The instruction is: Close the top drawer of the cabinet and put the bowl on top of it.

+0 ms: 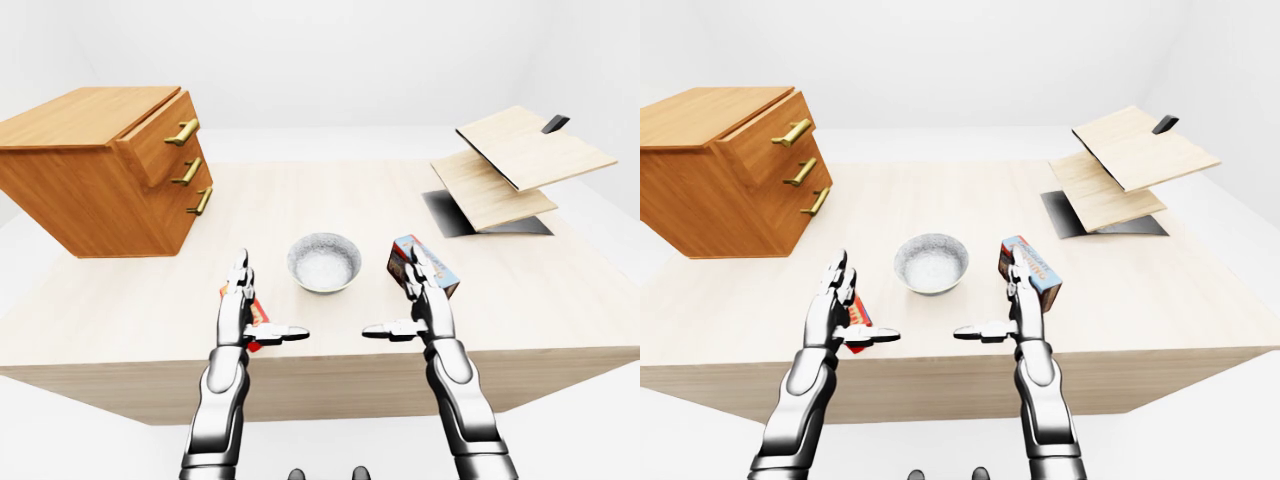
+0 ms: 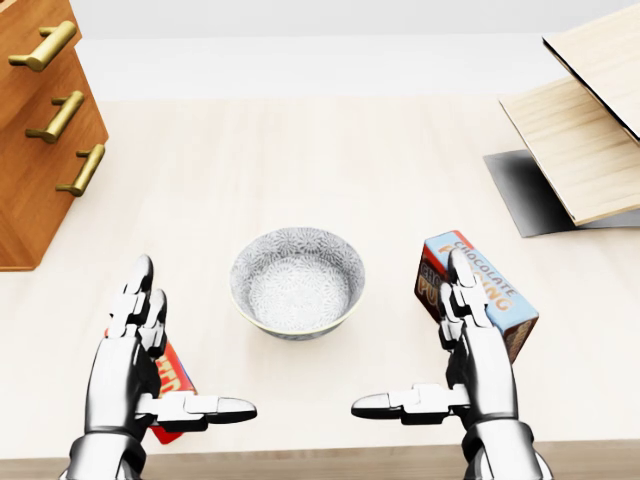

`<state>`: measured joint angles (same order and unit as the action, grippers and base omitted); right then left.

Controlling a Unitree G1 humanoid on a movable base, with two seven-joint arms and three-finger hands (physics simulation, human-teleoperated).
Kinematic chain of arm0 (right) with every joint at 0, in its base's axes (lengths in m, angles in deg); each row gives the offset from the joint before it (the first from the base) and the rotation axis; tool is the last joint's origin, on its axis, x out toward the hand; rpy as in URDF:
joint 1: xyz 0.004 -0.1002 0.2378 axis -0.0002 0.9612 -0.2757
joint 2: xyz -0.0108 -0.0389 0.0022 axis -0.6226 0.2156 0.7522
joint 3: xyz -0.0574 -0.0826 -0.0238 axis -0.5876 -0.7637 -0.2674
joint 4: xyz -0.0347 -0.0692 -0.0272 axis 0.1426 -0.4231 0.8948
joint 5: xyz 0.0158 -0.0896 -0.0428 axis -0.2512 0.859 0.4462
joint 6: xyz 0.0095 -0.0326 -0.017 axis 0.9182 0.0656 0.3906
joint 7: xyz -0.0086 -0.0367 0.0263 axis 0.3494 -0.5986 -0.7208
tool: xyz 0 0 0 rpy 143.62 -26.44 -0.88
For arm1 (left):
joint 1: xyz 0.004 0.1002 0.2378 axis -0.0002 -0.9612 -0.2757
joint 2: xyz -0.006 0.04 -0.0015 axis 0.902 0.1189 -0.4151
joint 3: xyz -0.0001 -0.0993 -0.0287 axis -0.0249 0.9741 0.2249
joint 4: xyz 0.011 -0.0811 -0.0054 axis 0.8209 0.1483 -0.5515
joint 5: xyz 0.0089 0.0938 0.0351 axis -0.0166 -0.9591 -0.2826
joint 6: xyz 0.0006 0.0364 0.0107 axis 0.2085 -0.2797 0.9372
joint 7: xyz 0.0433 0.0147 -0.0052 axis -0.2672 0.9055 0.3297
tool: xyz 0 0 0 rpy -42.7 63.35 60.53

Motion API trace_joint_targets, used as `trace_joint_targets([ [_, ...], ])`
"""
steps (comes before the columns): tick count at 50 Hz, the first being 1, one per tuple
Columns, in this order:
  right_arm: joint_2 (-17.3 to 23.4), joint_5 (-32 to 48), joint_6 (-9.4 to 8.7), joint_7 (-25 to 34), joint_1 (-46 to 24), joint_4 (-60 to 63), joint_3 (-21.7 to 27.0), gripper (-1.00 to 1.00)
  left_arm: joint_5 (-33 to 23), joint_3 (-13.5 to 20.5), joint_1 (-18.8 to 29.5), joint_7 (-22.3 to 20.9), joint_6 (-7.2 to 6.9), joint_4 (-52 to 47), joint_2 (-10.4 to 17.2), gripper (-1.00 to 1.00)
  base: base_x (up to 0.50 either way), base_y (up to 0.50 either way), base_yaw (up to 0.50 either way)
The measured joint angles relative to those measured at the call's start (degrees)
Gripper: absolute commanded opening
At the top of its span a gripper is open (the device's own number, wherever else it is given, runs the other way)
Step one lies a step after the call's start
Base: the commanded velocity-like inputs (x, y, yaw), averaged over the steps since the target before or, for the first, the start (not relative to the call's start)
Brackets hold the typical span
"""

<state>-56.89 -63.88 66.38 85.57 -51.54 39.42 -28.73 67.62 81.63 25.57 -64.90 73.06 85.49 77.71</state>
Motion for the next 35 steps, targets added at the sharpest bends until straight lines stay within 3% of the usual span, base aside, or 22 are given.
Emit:
trace_joint_targets([
  [6, 0.2, -0.6, -1.79, 0.3, 0.3, 1.5, 0.7, 1.00, 0.2, 0.5, -0.6, -0.4, -0.67, -1.7, 0.2, 1.00, 0.00, 0.00, 0.00],
  [16, 0.3, -1.6, -3.92, 1.7, 3.2, 7.4, 0.9, 1.00, 0.2, 0.1, -3.5, -1.2, -3.27, -8.3, 0.1, 1.00, 0.00, 0.00, 0.00],
  [22, 0.2, -1.8, -3.93, 2.5, 5.5, 11.5, 0.9, 1.00, 0.2, -0.4, -6.0, -1.6, -4.89, -13.5, 0.0, 1.00, 0.00, 0.00, 0.00],
  [35, -0.1, -2.3, -3.51, 4.1, 9.8, 18.1, 0.5, 1.00, 0.6, -1.3, -10.7, -2.4, -4.89, -22.7, -0.2, 1.00, 0.00, 0.00, 0.00],
])
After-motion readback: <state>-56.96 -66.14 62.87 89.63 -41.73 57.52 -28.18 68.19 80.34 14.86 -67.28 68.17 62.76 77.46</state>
